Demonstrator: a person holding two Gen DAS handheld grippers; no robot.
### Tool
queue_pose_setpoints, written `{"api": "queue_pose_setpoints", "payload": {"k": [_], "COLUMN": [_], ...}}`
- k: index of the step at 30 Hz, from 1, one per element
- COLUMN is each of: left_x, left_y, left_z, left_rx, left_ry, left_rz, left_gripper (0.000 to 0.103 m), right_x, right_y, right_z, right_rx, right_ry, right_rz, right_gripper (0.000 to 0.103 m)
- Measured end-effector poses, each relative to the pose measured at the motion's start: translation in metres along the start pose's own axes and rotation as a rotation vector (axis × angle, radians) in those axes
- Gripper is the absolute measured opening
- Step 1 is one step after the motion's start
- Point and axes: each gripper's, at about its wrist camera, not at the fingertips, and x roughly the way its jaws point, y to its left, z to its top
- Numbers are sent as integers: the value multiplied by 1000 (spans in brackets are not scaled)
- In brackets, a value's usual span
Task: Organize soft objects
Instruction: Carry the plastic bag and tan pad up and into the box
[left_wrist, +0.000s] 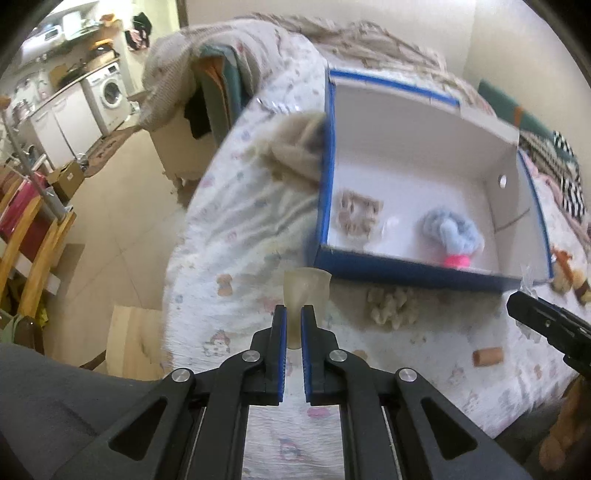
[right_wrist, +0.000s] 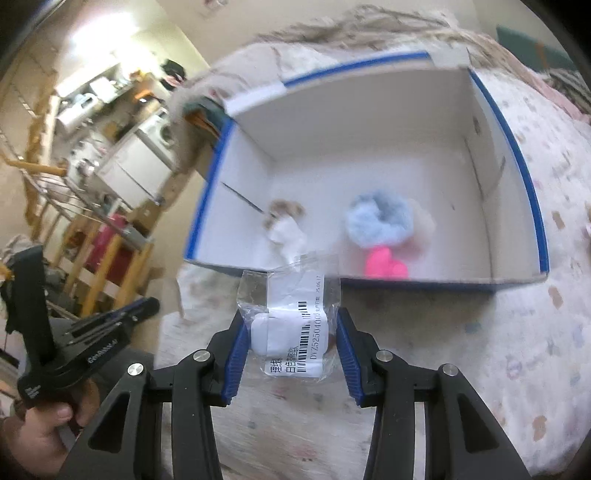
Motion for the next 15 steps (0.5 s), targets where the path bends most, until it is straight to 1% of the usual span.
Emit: {"api": "queue_pose_setpoints", "payload": {"k": [3, 7, 8, 10, 13, 15], "left_x": [-12, -24, -27, -30, -32, -33], "left_y": [2, 3, 2, 0, -6, -11], "left_z": [8, 27, 34, 45, 64, 77], "left_rx": [-8, -21, -20, -15, -7, 3], "left_ry": [-40, -87, -102, -119, -144, -156], "left_rz": [-1, -17, -22, -26, -40, -50], "left_gripper": [7, 7, 7, 7, 7, 7], "right_x": [-11, -45, -45, -57, -70, -75], "right_y": [9, 12, 15, 15, 11, 10], "right_z": [6, 15, 24, 31, 41, 47], "right_rx": [-23, -35, -38, -46, -40, -31], "right_ry": [-61, -235, -263, -325, -392, -412], "right_rz": [28, 46, 43, 21, 2, -7], "right_gripper": [47, 47, 47, 47, 47, 47]}}
